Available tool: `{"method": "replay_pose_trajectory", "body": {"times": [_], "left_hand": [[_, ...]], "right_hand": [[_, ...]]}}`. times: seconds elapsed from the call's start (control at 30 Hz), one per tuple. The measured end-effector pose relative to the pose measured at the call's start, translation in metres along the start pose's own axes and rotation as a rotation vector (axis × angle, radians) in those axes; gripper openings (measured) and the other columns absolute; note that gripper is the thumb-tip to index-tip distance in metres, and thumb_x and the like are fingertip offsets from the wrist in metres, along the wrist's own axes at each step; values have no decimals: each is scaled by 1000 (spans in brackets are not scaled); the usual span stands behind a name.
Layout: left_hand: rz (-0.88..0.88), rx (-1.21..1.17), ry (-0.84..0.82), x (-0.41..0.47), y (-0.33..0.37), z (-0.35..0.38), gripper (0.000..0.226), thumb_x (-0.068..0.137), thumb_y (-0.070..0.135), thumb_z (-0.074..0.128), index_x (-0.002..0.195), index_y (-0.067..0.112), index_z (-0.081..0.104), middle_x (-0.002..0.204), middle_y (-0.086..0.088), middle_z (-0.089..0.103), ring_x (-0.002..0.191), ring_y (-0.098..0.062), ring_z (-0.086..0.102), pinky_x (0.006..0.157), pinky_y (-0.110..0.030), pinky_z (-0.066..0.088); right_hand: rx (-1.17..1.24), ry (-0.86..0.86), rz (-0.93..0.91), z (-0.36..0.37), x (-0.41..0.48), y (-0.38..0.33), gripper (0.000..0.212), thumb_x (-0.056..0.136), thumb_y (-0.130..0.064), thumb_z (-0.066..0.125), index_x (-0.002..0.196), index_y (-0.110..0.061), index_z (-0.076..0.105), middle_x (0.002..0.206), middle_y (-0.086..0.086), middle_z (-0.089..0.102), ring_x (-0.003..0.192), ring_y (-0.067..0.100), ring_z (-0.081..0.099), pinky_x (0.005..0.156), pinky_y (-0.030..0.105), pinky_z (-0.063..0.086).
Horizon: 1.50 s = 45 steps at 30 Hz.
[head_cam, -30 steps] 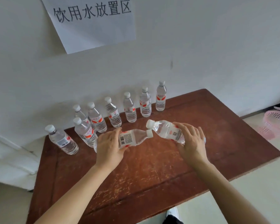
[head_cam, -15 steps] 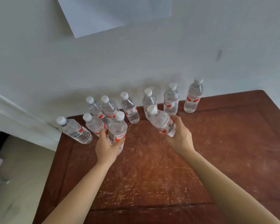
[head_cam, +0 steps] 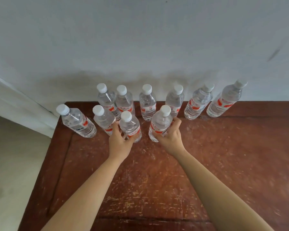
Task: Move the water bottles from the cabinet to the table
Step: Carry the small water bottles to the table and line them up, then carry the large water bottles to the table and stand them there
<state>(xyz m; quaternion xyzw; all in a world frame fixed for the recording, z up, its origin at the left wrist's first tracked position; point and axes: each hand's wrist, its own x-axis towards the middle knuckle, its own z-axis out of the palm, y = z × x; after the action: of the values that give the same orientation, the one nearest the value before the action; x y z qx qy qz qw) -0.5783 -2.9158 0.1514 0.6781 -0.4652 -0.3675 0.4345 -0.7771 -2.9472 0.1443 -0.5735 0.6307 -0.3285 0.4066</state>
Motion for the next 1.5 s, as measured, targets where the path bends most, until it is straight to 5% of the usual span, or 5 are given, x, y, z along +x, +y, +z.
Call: {"method": "replay_pose_trajectory", "body": {"times": [0.3, 0.5, 0.67, 0.83, 1.5], "left_hand": [[97, 88, -76, -2, -6, -12, 78, 83, 26, 81, 129, 64, 30, 138, 16, 54, 126, -4, 54, 98, -19, 48], [39, 341, -140, -30, -23, -29, 60, 93, 36, 67, 144, 20, 39, 145, 1, 54, 132, -16, 52, 107, -39, 45], [9, 500, -127, -56, -11, -49, 37, 102, 37, 52, 132, 16, 55, 122, 1, 70, 110, -20, 66, 92, -38, 51], [67, 554, 118, -81, 23, -74, 27, 102, 26, 52, 126, 18, 60, 74, 7, 72, 72, -12, 69, 76, -37, 54], [-719, 755, 1185, -594, -16, -300, 27, 99, 30, 52, 122, 21, 60, 55, 1, 60, 62, -26, 63, 67, -36, 52]], "right_hand": [[-64, -76, 40, 10, -7, -4, 80, 86, -25, 81, 139, -14, 22, 134, -1, 46, 123, 18, 52, 90, 29, 41], [-230, -110, 184, -4, -46, 14, 74, 92, -35, 72, 147, -22, 24, 141, 2, 51, 122, 20, 54, 94, 35, 45], [-323, -136, 178, -31, -73, 15, 60, 95, -36, 69, 145, -18, 41, 131, -2, 60, 124, 19, 55, 98, 29, 41], [-288, -137, -29, -57, -63, -32, 51, 95, -35, 68, 140, -19, 50, 125, -2, 64, 116, 18, 59, 94, 30, 44], [-173, -1125, -806, 213, -398, -161, 32, 95, -18, 70, 125, -22, 61, 108, -9, 68, 107, 11, 64, 94, 29, 48]]}}
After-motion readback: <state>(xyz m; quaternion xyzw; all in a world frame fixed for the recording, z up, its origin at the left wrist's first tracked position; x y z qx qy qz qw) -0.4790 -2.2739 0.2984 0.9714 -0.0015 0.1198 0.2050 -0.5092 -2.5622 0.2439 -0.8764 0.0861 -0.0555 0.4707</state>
